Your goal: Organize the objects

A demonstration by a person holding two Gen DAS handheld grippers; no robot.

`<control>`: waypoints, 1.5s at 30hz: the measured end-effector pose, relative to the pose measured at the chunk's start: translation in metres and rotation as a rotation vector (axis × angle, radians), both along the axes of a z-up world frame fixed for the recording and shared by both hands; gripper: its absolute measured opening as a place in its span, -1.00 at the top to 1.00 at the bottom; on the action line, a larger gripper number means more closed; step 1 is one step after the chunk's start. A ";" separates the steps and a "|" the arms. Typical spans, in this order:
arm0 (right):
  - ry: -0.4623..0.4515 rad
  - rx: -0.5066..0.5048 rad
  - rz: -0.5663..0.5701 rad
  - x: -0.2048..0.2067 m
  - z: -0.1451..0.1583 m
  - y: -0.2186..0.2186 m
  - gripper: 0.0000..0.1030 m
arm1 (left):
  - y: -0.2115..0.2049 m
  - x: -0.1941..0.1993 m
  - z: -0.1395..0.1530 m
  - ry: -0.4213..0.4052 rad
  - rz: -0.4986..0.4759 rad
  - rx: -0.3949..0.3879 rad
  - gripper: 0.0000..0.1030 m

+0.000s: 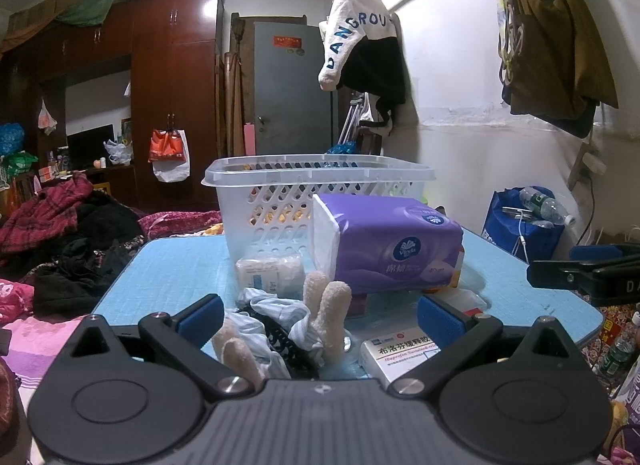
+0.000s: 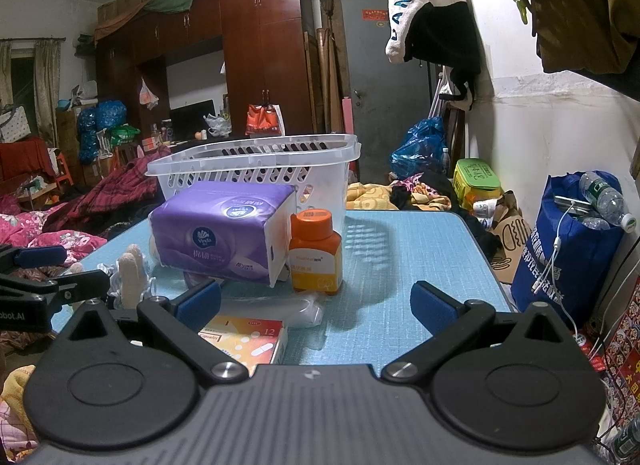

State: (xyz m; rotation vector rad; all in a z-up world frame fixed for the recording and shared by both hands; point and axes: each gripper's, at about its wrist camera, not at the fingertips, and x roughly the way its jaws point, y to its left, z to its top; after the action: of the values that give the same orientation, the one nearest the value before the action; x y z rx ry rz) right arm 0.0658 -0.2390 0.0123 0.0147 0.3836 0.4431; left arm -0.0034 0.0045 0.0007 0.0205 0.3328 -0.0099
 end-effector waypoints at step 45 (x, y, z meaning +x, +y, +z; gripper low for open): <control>-0.030 0.037 0.257 0.004 -0.012 0.079 -0.95 | 0.071 -0.010 -0.016 -0.059 0.063 -0.064 -0.96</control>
State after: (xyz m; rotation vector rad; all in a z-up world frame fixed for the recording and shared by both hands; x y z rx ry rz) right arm 0.0699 -0.1600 0.0001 -0.0055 0.3493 0.7031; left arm -0.0135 0.0756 -0.0152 -0.0535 0.2744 0.0426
